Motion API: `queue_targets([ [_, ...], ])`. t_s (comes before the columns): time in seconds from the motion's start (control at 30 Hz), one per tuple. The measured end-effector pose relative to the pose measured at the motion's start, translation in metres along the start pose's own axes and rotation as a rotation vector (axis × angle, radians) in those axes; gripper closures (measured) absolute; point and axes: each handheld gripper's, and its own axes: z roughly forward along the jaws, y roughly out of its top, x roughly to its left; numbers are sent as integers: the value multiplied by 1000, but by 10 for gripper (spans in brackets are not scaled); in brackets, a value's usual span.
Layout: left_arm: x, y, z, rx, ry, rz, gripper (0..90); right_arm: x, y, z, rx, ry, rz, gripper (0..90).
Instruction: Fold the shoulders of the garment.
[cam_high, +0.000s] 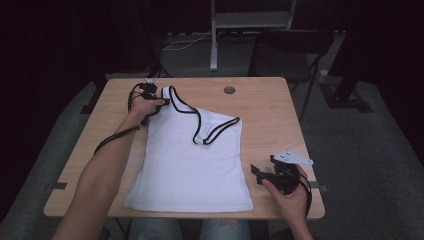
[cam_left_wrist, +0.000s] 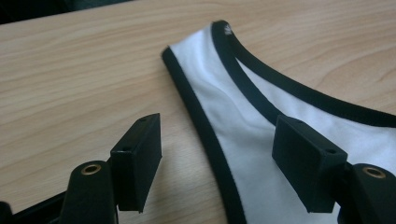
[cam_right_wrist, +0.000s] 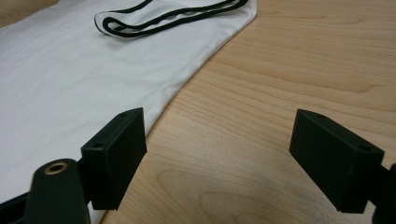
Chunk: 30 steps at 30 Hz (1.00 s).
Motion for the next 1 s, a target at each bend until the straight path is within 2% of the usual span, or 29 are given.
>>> queue_targets([
  [0.13,-2,0,4,9,-6,7,341,0,0,0,1,1,-5,181],
  [0.3,-3,1,6,1,-20,-4,356,0,0,0,3,3,-1,181],
  [0.53,-5,0,6,-13,-41,12,463,0,0,1,6,6,-6,181],
  [0.73,-10,7,5,33,-82,37,685,0,0,1,5,7,-9,181],
  [0.77,-10,7,5,33,-82,37,754,0,0,1,5,7,-9,181],
  [0.83,-12,8,5,40,-92,31,809,0,0,0,7,10,-12,181],
  [1.0,-13,11,5,57,-112,14,858,0,0,0,7,13,-11,181],
])
